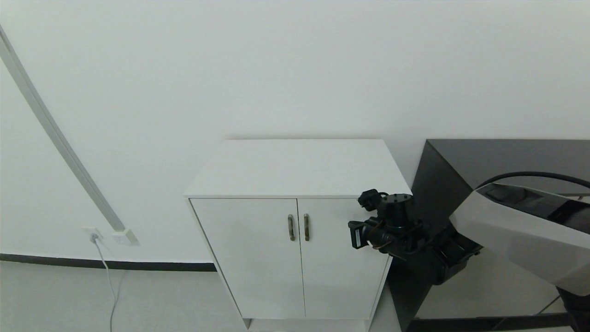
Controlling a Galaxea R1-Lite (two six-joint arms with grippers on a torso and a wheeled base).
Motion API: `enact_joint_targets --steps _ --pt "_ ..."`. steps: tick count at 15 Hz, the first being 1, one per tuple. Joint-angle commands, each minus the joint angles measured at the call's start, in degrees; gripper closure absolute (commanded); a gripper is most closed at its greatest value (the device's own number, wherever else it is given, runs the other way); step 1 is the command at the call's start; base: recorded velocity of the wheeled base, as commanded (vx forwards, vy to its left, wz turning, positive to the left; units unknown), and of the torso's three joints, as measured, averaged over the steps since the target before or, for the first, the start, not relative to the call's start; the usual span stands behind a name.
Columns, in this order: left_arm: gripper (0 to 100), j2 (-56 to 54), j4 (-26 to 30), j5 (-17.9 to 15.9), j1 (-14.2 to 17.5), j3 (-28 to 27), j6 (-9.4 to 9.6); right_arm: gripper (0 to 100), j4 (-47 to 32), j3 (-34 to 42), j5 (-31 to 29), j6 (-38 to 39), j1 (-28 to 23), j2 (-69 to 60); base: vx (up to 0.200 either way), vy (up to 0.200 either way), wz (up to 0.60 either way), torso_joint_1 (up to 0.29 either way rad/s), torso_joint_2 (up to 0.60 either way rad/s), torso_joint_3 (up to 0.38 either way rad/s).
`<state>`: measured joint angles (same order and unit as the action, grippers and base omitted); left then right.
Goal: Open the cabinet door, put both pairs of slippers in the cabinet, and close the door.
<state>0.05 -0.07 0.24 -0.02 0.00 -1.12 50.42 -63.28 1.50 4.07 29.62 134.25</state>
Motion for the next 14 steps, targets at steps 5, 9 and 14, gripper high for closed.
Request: enact_joint_targets --steps 5,9,14 --pt "100 0.0 0.0 0.1 0.0 0.0 -0.02 100 7.6 17.6 -4.3 -0.2 -1.6 -13.6 0.0 0.0 0.0 0.0 0.0 0.0" --pt "100 0.0 0.0 0.1 0.0 0.0 -0.02 100 14.2 30.7 -9.2 -0.1 -5.5 -19.5 0.0 0.0 0.0 0.0 0.0 0.0" --pt "100 0.0 0.0 0.1 0.0 0.0 -0.02 100 24.5 47.4 -13.5 -0.5 -12.0 -26.1 0.0 0.0 0.0 0.0 0.0 0.0"
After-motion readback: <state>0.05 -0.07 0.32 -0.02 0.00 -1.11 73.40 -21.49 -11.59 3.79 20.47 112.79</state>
